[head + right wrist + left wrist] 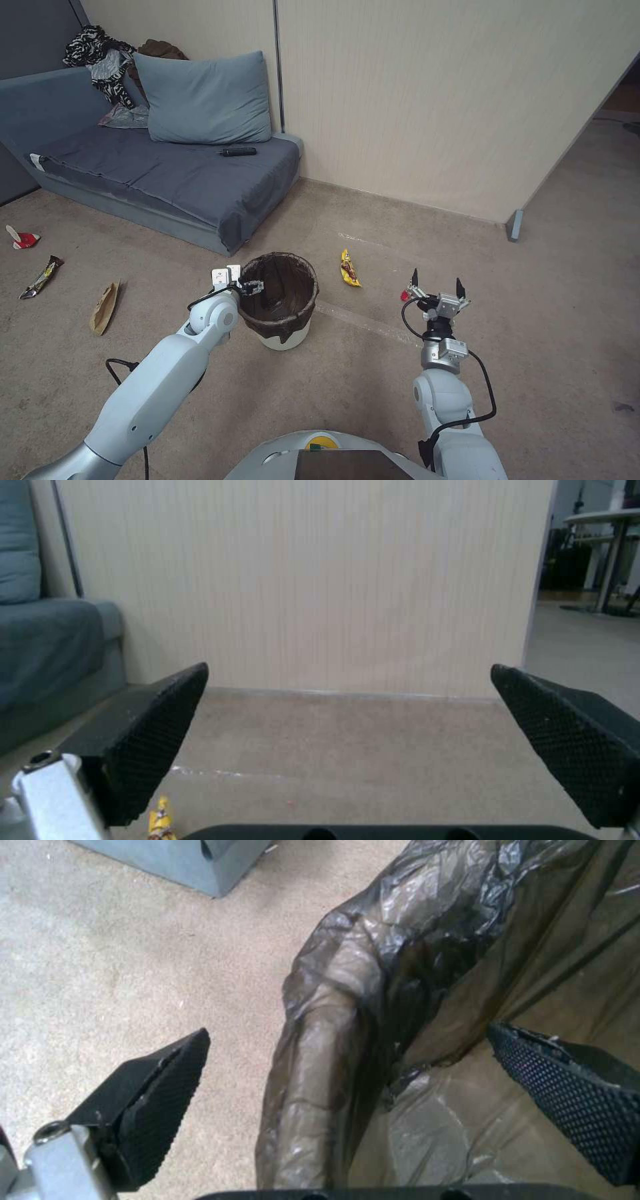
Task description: Pick up the trash bin, then pick up the garbage from the floor and place it into the trash bin.
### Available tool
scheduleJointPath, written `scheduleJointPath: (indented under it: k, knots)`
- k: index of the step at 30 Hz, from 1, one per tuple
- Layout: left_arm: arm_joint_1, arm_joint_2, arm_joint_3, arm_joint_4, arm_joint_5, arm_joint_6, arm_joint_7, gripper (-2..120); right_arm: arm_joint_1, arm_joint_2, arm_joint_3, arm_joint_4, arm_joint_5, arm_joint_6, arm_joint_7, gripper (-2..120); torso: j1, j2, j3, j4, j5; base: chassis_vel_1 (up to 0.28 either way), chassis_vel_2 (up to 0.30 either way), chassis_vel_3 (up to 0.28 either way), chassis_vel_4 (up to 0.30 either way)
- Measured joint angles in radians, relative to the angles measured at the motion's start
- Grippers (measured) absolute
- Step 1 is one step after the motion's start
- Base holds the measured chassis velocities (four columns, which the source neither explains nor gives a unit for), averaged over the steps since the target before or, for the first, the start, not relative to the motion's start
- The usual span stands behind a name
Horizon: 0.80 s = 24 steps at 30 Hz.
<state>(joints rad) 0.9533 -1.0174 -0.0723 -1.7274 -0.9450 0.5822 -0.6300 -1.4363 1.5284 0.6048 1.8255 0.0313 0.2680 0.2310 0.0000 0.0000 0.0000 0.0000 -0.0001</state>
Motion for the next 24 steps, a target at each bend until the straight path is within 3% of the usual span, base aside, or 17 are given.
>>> scheduleJointPath:
  k: [9, 12, 14, 15, 24]
  knots:
    - [-0.01, -0.001, 0.001, 0.013, -0.019, 0.001, 0.001, 93, 0.0, 0.007, -0.001, -0.004, 0.0, 0.003, 0.001, 100, 0.0, 0.0, 0.0, 0.0001, 0.0003, 0.0, 0.0, 0.0, 0.0]
    - [-0.018, -0.006, 0.0, 0.029, -0.023, 0.001, 0.002, 77, 0.0, 0.009, -0.003, -0.006, -0.001, 0.005, 0.002, 100, 0.0, 0.0, 0.0, 0.0001, 0.0005, 0.0, 0.0, 0.0, 0.0]
    - [-0.019, -0.008, 0.0, 0.034, -0.024, 0.001, 0.002, 75, 0.001, 0.01, -0.004, -0.007, -0.002, 0.005, 0.002, 100, 0.0, 0.0, 0.0, 0.0, 0.0006, 0.0, 0.0, 0.0, 0.0]
    - [-0.022, -0.012, -0.003, 0.045, -0.025, 0.0, 0.003, 66, 0.003, 0.01, -0.006, -0.007, -0.002, 0.005, 0.002, 100, 0.0, 0.0, 0.0, 0.0001, 0.0007, 0.0, 0.0, 0.0, 0.0]
    - [-0.023, -0.021, -0.002, 0.044, -0.038, 0.0, -0.009, 38, 0.007, 0.004, -0.007, -0.006, 0.001, 0.002, 0.007, 100, 0.0, 0.0, 0.0, 0.0001, 0.0006, 0.0, 0.0, 0.0, 0.0]
